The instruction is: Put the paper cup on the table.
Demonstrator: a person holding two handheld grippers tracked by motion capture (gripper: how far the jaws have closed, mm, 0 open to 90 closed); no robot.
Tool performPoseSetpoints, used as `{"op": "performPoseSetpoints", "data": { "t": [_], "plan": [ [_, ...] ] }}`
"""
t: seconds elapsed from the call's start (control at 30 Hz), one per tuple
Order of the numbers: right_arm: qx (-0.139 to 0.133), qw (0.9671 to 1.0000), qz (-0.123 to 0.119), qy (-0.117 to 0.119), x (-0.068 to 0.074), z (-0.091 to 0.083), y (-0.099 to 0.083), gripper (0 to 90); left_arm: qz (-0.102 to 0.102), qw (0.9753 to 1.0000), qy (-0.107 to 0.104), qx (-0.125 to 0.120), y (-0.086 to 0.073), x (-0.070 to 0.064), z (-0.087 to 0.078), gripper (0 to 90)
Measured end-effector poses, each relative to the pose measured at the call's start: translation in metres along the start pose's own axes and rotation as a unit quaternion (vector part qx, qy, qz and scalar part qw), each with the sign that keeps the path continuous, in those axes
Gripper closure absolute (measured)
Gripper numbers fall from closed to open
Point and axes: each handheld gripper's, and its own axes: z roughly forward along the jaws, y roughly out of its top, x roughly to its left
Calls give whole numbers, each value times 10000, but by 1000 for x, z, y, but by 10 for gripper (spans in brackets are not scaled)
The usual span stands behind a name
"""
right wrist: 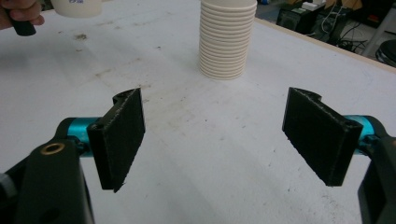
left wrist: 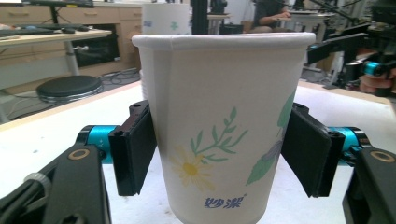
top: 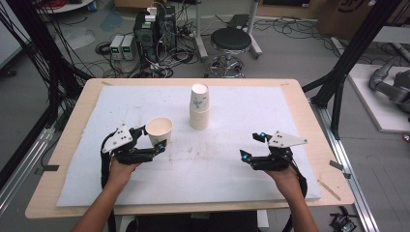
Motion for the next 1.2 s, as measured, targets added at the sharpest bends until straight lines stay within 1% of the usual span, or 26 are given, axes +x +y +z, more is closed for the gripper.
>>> {"op": "performPoseSetpoints", "data": {
  "t": [0.03, 0.07, 0.17, 0.27, 0.4, 0.53, 0.57, 0.63, 0.73, 0.8, 0.87, 0.93, 0.97, 1.1, 1.2],
  "plan": [
    [16, 10000, -23, -3, 0, 0, 0, 215, -24, 10000, 21, 11, -1, 2, 0, 308],
    [17, 10000, -60, -4, 0, 0, 0, 215, -67, 9999, 90, 26, -1, 3, 0, 308],
    [30, 10000, -12, -16, 1, -4, -1, 215, -57, 9995, 262, 155, -3, 6, 1, 308],
    [-7, 10000, -14, -23, 1, -5, -2, 215, -103, 9990, 337, 270, -6, 10, 2, 308],
    [-4, 10000, -24, -4, 1, -5, -2, 215, -216, 9982, 340, 434, -13, 16, 5, 308],
    [1, 10000, 1, -8, 1, -6, -3, 215, -315, 9964, 377, 695, -20, 20, 12, 305],
    [-15, 10000, -30, -10, 0, -5, -3, 215, -279, 9956, 449, 773, -21, 20, 14, 306],
    [-1, 10000, 4, -6, 0, -6, -3, 215, -246, 9940, 548, 910, -23, 21, 16, 307],
    [6, 10000, 22, 6, 0, -5, -3, 215, -296, 9911, 664, 1111, -26, 23, 18, 311],
    [4, 10000, -11, 12, 0, -4, -3, 215, -319, 9885, 766, 1263, -27, 24, 19, 313],
    [14, 10000, -5, 14, 0, -4, -3, 215, -346, 9865, 806, 1382, -29, 24, 20, 318],
    [14, 10000, -9, 11, 0, -4, -3, 215, -299, 9838, 857, 1548, -30, 24, 21, 320],
    [16, 10000, -8, 13, 0, -4, -3, 215, -301, 9828, 869, 1603, -31, 24, 22, 321],
    [0, 10000, -6, 12, 0, -5, -2, 215, -321, 9816, 891, 1656, -30, 23, 20, 322],
    [7, 10000, -4, 8, 0, -6, -2, 215, -252, 9785, 913, 1831, -28, 20, 16, 321]
  ]
}}
